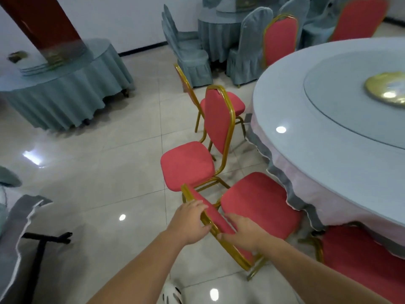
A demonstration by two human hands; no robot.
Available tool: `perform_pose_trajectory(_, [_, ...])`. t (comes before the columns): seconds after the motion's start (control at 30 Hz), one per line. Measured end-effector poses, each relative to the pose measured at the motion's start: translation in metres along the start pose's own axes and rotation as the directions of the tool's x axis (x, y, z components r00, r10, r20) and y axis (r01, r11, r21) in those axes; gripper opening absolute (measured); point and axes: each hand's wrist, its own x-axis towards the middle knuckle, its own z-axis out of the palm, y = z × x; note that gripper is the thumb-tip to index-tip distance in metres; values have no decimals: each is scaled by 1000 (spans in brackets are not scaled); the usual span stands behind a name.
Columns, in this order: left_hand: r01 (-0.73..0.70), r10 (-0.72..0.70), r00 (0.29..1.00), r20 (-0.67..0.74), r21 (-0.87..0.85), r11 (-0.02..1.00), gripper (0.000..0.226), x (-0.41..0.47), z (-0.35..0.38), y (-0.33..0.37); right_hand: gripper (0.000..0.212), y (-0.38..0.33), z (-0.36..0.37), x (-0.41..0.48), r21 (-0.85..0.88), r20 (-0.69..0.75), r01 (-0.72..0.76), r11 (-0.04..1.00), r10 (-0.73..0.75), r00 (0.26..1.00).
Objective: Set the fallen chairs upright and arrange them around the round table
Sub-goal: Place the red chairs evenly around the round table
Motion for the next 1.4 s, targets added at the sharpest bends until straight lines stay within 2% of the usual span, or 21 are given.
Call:
perform_pose_trajectory(0.07, [-69,62,993,97,74,995,77,19,-4,-14,56,-4,1,5,63,0,-51,997,52,999])
perform_pose_trajectory(0.13, [-151,128,976,178,125,981,76,36,-10,-26,48,-10,2,5,112,5,-88,990,88,996])
perform_pose_trajectory(0.27, [-276,230,915,330,101,956,70,69,-21,-34,47,-24,15,7,156,79,-215,964,204,976])
perform_pose_trajectory(0.37, [-409,337,821,461,63,911,79,87,-27,-36,79,-27,41,17,91,73,-295,951,289,955])
perform_pose_trajectory(0.4, [-437,361,794,490,46,898,80,91,-31,-37,83,-28,51,21,72,34,-315,946,313,949])
perform_pose_trajectory(0.43, [-449,376,771,514,20,893,80,96,-34,-38,78,-28,60,24,72,-12,-348,935,350,937])
perform_pose_trajectory(0.5, [-465,392,732,556,-12,885,77,104,-37,-41,53,-32,74,25,90,-122,-418,904,426,896])
perform_pose_trajectory(0.57, [-491,415,735,537,-1,871,56,111,-35,-51,43,-37,83,23,116,-225,-464,878,479,849])
perform_pose_trajectory(0.67, [-502,424,813,400,109,858,22,118,-22,-68,50,-38,87,22,128,-270,-477,870,493,827])
perform_pose_trajectory(0.7, [-457,376,850,369,160,875,21,117,-17,-70,52,-38,87,21,124,-271,-475,871,490,828])
perform_pose_trajectory(0.77, [-330,257,917,306,215,919,36,114,-4,-72,55,-34,87,20,89,-286,-468,879,473,833])
perform_pose_trajectory(0.83, [-276,237,943,233,153,949,40,110,6,-76,56,-33,87,19,51,-301,-460,886,453,839])
perform_pose_trajectory(1.0, [-329,336,927,167,-72,942,26,99,18,-71,49,-23,89,8,13,-314,-472,881,452,835])
perform_pose_trajectory(1.23, [-358,370,924,101,-117,926,19,88,33,-37,46,4,81,-18,-1,-309,-495,869,470,826])
perform_pose_trajectory(1.4, [-343,351,927,132,-80,936,17,93,36,-24,52,15,72,-24,2,-285,-475,880,456,843])
